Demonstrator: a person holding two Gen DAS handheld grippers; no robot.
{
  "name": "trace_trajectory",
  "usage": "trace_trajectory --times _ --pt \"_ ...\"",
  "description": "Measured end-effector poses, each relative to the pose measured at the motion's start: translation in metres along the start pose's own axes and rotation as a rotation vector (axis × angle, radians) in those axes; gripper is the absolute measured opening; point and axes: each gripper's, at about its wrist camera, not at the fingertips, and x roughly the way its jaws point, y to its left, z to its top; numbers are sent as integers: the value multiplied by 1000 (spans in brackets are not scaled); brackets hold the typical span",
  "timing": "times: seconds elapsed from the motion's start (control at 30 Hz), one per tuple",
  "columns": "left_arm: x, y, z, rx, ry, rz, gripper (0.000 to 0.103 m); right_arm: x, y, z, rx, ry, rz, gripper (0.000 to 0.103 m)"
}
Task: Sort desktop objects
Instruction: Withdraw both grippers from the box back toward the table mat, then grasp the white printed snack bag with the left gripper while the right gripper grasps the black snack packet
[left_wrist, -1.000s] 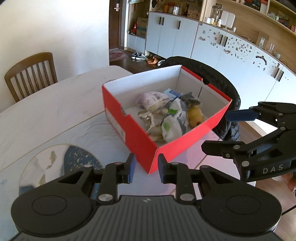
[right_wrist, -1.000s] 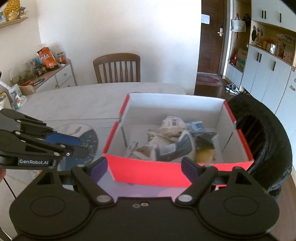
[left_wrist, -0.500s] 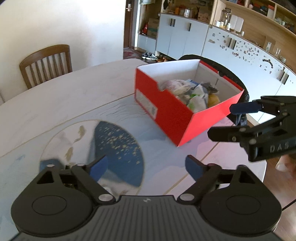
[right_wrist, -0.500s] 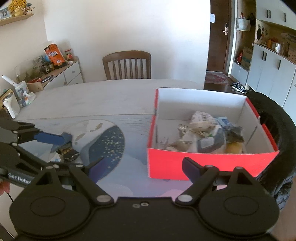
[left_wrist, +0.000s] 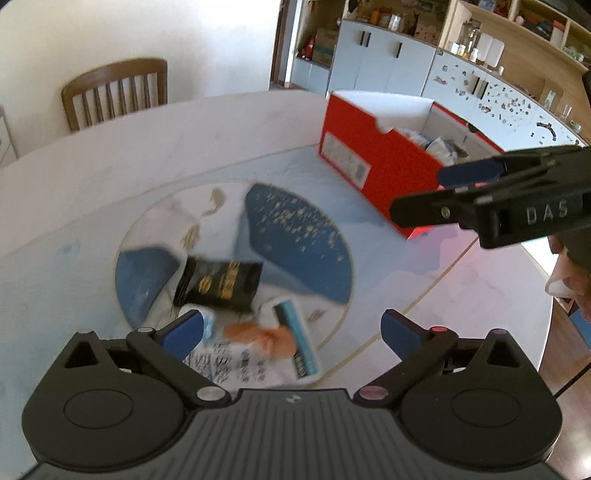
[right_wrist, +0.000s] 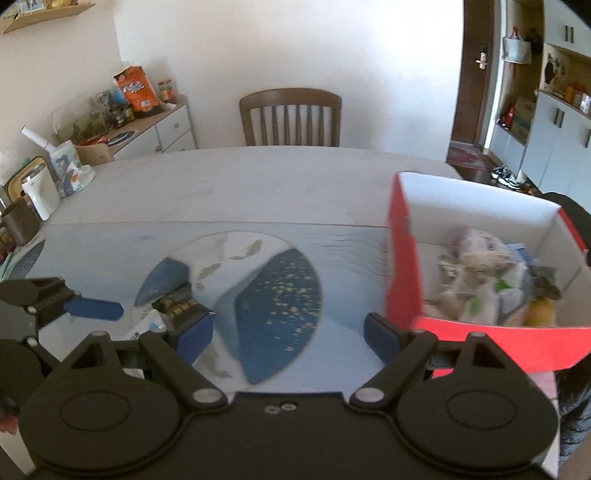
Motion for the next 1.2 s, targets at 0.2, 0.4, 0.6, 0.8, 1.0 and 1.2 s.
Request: trace_trajectory --times 0.2,0.4,0.6,0.8,1.0,1.2 --pt "11 20 -14 -33 8 8 103 22 29 6 -56 21 21 89" --pt "17 32 -19 -47 10 2 103 45 52 9 -115 49 34 87" --pt "25 37 -23 -32 30 2 103 67 72 12 -172 78 22 87" --pt "27 41 -27 -22 12 -21 103 85 87 13 -220 117 57 85" --pt "33 43 -28 -13 3 -23 103 102 95 14 -240 158 70 77" --pt "35 42 -29 2 -8 -31 103 114 95 15 -250 184 73 71"
